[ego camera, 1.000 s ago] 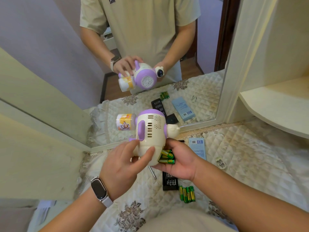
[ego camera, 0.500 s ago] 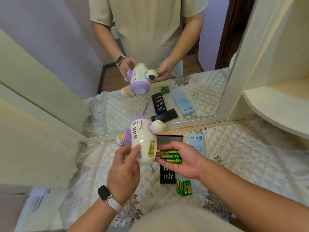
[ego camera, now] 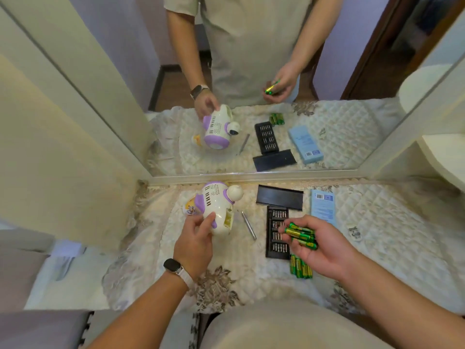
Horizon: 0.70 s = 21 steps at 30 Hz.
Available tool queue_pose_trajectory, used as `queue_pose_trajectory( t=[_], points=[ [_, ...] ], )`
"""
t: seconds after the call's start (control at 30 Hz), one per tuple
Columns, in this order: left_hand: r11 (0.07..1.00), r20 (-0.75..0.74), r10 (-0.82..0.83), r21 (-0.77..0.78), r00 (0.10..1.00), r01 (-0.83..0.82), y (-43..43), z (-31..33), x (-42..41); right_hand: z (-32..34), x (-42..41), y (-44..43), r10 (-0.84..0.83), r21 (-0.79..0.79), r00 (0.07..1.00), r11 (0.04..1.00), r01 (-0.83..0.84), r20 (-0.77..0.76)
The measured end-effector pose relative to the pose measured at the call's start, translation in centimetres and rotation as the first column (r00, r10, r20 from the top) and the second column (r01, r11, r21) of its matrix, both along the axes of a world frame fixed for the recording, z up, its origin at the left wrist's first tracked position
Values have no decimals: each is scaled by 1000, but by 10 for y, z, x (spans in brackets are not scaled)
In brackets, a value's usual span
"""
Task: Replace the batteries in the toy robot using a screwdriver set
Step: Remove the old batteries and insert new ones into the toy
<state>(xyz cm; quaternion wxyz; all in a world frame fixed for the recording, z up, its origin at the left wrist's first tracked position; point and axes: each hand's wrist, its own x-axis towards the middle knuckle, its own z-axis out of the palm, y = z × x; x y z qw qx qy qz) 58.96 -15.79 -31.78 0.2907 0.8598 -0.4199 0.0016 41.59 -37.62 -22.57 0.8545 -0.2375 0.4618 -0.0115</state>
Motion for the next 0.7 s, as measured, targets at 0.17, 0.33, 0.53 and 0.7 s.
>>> queue_pose_trajectory(
  t=[0.17, 0.33, 0.53, 0.7],
  points=[
    [999, 0, -33, 16, 999, 33, 3, -26, 20, 7, 8, 18, -48, -40, 997, 998, 45, -64],
    [982, -125, 14, 189, 992, 10, 7, -42, 24, 8, 17, 35, -94, -56, 990, 995, 89, -109],
    [982, -89, -83, 162, 993, 97, 10, -39, 18, 4, 15, 55, -88, -18, 991, 996, 87, -97],
    [987, -34, -81, 133, 996, 85, 17, -35, 10, -1, 7, 57, -106, 6, 992, 994, 107, -66]
  ],
)
